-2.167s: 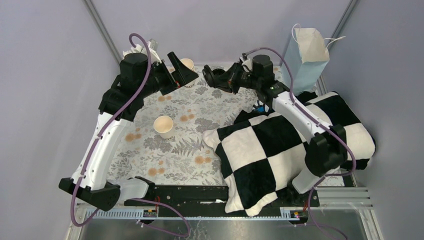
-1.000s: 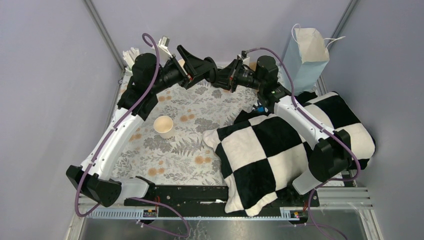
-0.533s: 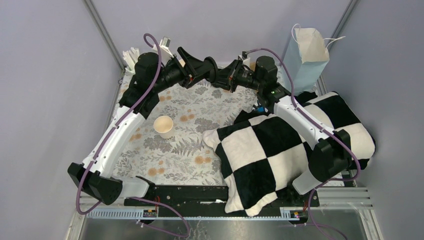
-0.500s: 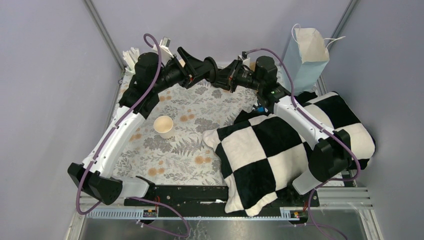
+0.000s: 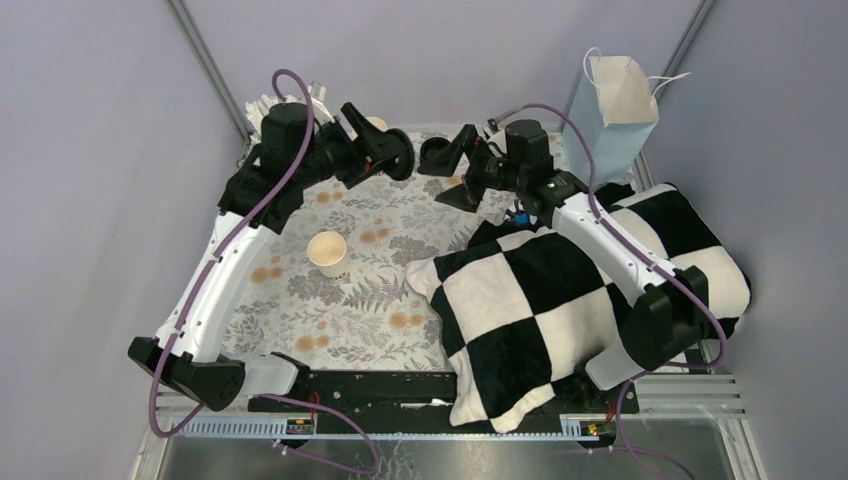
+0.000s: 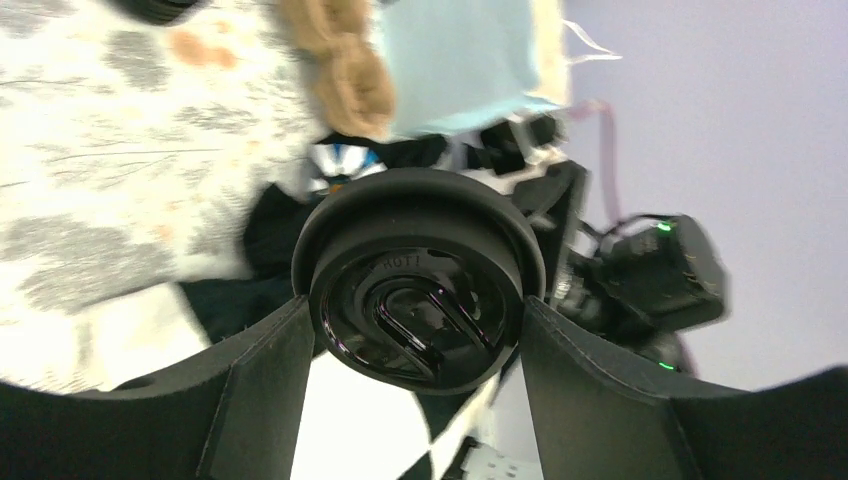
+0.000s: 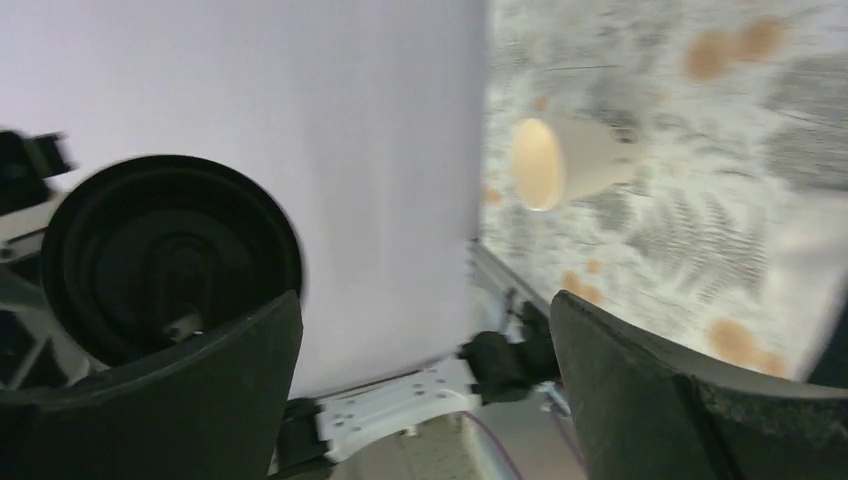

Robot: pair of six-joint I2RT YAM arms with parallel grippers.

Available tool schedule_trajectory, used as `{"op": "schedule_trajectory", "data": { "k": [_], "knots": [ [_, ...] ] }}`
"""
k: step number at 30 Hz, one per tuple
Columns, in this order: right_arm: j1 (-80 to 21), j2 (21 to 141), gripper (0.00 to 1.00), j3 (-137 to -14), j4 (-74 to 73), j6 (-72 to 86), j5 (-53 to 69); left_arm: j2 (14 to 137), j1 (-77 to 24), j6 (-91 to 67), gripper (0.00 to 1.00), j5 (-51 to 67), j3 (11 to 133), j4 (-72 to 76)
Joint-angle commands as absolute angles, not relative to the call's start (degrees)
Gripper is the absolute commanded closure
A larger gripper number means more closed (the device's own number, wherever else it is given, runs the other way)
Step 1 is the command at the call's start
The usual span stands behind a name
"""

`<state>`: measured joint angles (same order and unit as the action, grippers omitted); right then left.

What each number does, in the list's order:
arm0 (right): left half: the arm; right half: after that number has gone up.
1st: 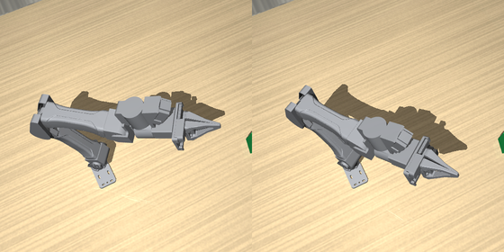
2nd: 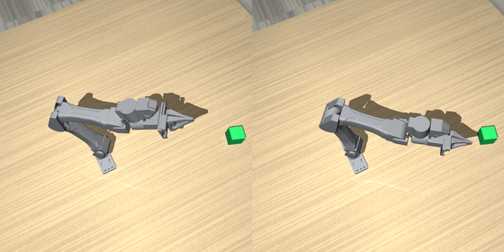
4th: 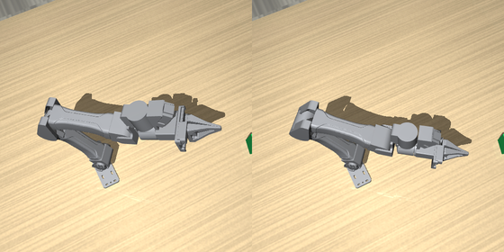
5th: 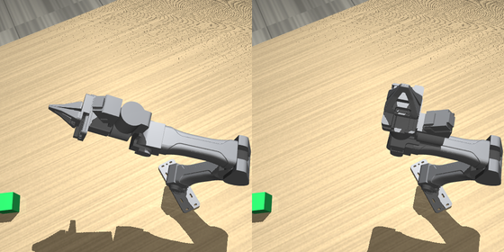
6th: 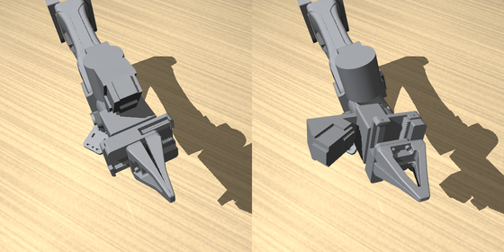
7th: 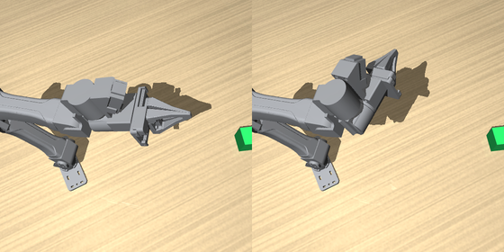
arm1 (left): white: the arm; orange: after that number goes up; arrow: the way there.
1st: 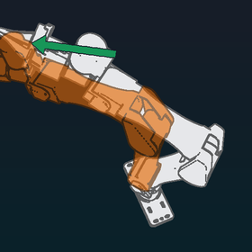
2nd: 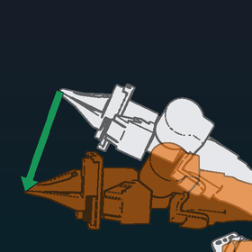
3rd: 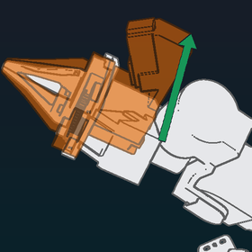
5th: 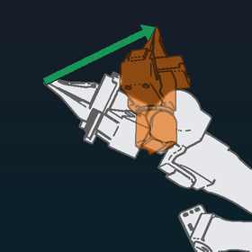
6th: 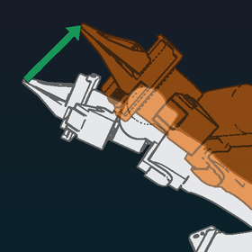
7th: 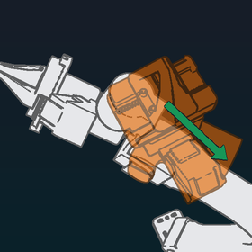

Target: Pack the takeout coffee

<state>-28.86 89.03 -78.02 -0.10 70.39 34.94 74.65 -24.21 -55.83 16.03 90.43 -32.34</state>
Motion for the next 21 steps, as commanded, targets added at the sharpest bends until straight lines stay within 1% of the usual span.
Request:
{"op": "schedule_trajectory", "data": {
  "k": [1, 4, 5, 8, 14, 21],
  "knots": [
    [-26.77, 83.49, 0.00, -82.53, -25.84, 45.91, 24.39, 73.85, -20.02, -45.28, 0.39, 6.53, 96.63, -54.66],
    [-26.67, 80.33, 0.00, -82.56, -33.55, 35.32, 17.72, 76.63, -17.64, -37.54, 0.39, 0.62, 98.14, -67.47],
    [-26.71, 79.00, 0.00, -81.35, -34.29, 33.16, 16.77, 77.47, -17.59, -34.45, 0.40, -3.49, 97.91, -70.31],
    [-26.71, 76.22, 0.00, -80.02, -36.08, 27.57, 15.69, 79.53, -17.49, -29.51, 0.41, -9.19, 95.41, -74.16],
    [-26.72, 77.22, 0.00, -84.17, -41.60, 19.13, 14.17, 81.65, -17.33, -27.34, 0.43, -13.01, 88.35, -69.13],
    [-26.72, 79.44, 0.00, -86.88, -41.26, 18.84, 17.74, 86.89, -17.31, -26.79, 0.43, -14.26, 87.95, -68.61]
  ]
}}
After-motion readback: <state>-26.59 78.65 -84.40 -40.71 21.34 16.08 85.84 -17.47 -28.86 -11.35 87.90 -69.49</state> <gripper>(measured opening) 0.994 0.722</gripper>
